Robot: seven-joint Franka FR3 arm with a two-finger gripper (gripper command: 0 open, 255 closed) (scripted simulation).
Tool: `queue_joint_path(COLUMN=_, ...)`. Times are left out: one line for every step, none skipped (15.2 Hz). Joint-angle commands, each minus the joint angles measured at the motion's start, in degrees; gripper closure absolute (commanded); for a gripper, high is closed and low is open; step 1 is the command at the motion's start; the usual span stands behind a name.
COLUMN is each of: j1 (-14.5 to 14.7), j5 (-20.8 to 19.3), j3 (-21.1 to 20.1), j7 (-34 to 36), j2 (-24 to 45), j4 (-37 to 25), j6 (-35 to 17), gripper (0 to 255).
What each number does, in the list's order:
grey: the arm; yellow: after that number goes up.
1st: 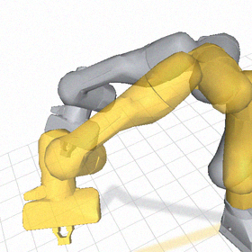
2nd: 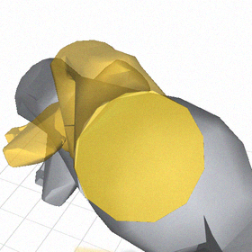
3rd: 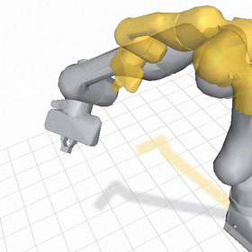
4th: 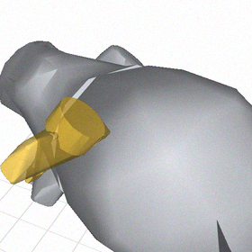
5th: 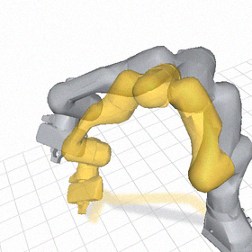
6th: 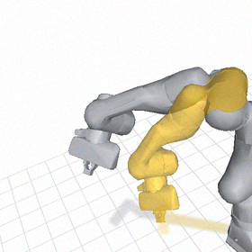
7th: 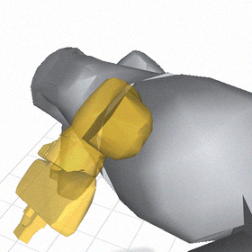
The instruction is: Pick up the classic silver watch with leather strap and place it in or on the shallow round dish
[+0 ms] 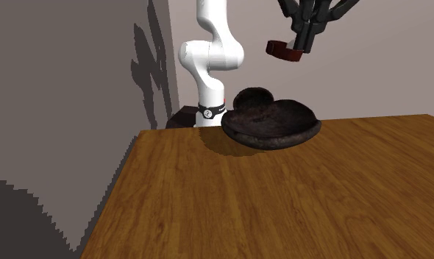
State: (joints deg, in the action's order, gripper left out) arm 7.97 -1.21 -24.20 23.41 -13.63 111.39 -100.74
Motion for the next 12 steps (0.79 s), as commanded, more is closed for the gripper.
queue_joint_path(j1=0.1, j5=0.1, j3=0.0, j7=0.1, j2=-0.3, j4=1.9, j6=-1.7, gripper=255)
queue_joint_path(j1=0.1, j5=0.1, j3=0.0, j7=0.1, j2=-0.3, j4=2.7, j6=-2.4, gripper=255)
queue_joint_path(j1=0.1, j5=0.1, j3=-0.1, j7=0.2, j2=-0.3, j4=3.5, j6=-3.2, gripper=255)
queue_joint_path(j1=0.1, j5=0.1, j3=-0.1, j7=0.3, j2=-0.3, j4=4.2, j6=-3.9, gripper=255)
queue_joint_path(j1=0.1, j5=0.1, j3=-0.1, j7=0.3, j2=-0.3, j4=5.0, j6=-4.7, gripper=255)
queue_joint_path(j1=0.2, j5=0.1, j3=-0.2, j7=0.4, j2=-0.3, j4=5.7, j6=-5.5, gripper=255)
queue_joint_path(j1=0.2, j5=0.1, j3=-0.2, j7=0.5, j2=-0.2, j4=6.4, j6=-6.2, gripper=255)
queue_joint_path(j1=0.2, j5=0.1, j3=-0.3, j7=0.6, j2=-0.2, j4=7.2, j6=-7.0, gripper=255)
queue_joint_path(j1=0.2, j5=0.0, j3=-0.3, j7=0.7, j2=-0.1, j4=7.9, j6=-7.8, gripper=255)
queue_joint_path(j1=0.2, j5=0.0, j3=-0.4, j7=0.7, j2=0.0, j4=8.3, j6=-8.3, gripper=255)
queue_joint_path(j1=0.2, j5=0.0, j3=-0.4, j7=0.7, j2=0.0, j4=8.3, j6=-8.3, gripper=255)
queue_joint_path(j1=0.2, j5=0.0, j3=-0.4, j7=0.7, j2=0.0, j4=8.3, j6=-8.3, gripper=255)
